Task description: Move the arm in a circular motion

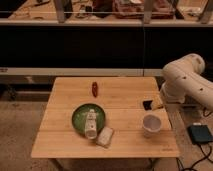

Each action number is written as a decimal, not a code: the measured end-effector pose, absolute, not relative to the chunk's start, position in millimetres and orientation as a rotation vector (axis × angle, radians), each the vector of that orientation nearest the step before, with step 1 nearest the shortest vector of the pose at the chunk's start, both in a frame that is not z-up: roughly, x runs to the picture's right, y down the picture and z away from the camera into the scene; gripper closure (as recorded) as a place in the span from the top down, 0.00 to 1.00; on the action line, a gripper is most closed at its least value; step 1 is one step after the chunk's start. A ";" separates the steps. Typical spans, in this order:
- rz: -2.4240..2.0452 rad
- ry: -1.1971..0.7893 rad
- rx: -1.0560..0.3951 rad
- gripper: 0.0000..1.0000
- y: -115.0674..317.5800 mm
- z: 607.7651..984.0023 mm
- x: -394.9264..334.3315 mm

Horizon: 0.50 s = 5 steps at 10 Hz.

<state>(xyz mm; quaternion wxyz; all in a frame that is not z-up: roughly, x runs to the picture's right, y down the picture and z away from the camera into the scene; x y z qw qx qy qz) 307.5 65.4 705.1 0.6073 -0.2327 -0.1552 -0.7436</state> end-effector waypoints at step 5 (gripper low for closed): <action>-1.688 -0.422 -0.526 0.80 46.5 799.2 245.0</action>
